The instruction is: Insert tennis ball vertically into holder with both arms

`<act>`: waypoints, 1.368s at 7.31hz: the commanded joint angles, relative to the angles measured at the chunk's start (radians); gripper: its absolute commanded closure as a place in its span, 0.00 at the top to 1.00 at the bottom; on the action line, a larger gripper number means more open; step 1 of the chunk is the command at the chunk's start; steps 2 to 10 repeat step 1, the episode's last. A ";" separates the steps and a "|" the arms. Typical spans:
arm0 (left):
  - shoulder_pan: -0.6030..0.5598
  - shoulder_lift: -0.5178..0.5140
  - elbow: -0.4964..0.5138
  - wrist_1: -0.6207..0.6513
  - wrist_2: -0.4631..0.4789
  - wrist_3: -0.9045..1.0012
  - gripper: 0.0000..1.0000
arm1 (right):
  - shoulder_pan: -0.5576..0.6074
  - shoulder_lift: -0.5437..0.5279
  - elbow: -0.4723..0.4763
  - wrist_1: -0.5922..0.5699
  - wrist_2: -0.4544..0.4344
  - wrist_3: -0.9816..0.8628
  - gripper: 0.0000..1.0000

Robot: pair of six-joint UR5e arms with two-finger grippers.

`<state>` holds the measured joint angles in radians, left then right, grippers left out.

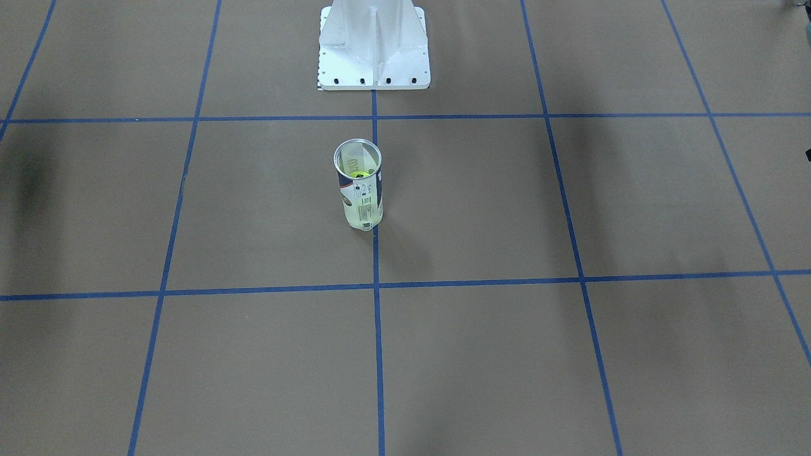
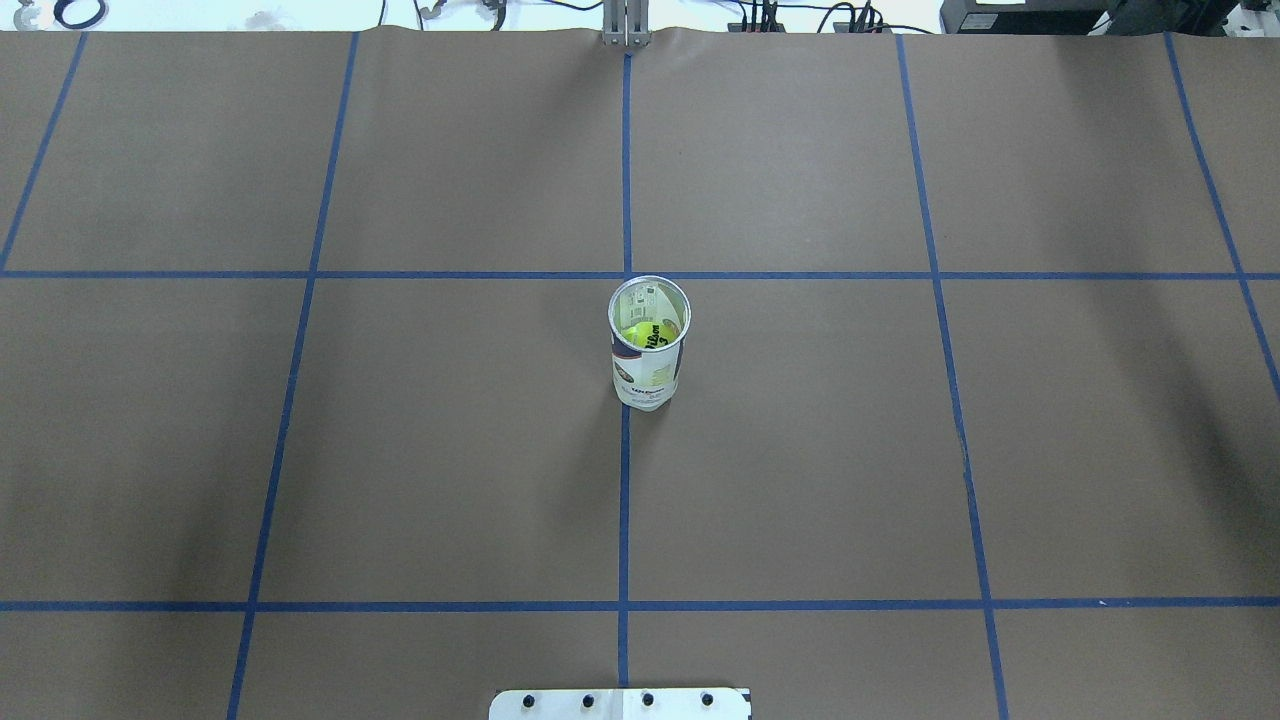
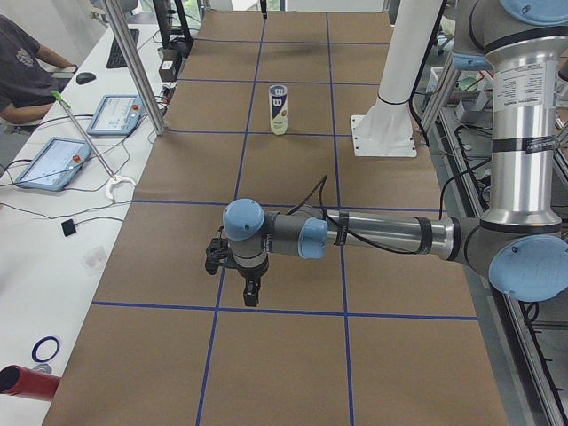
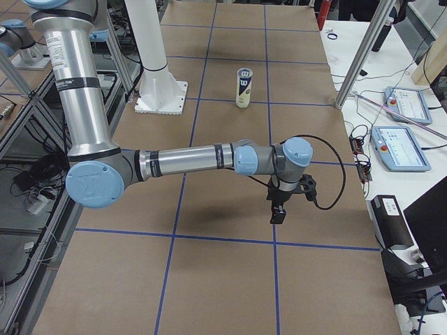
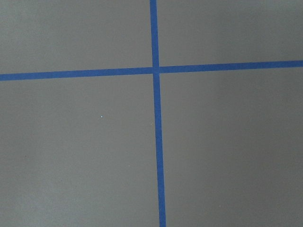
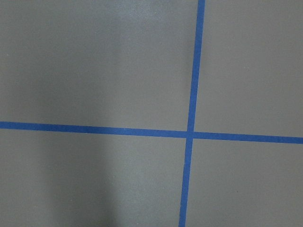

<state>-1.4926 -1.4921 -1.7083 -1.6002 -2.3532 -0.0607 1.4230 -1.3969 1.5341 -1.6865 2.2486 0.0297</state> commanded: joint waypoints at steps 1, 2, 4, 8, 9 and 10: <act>0.000 0.003 -0.002 -0.001 -0.001 0.002 0.99 | -0.001 -0.007 -0.006 0.001 0.000 -0.014 1.00; 0.000 0.003 -0.002 -0.001 -0.001 0.002 0.99 | -0.001 -0.007 -0.006 0.001 0.000 -0.014 1.00; 0.000 0.003 -0.002 -0.001 -0.001 0.002 0.99 | -0.001 -0.007 -0.006 0.001 0.000 -0.014 1.00; 0.000 0.003 -0.002 -0.001 -0.001 0.002 0.99 | -0.001 -0.007 -0.006 0.001 0.000 -0.014 1.00; 0.000 0.003 -0.002 -0.001 -0.001 0.002 0.99 | -0.001 -0.007 -0.006 0.001 0.000 -0.014 1.00; 0.000 0.003 -0.002 -0.001 -0.001 0.002 0.99 | -0.001 -0.007 -0.006 0.001 0.000 -0.014 1.00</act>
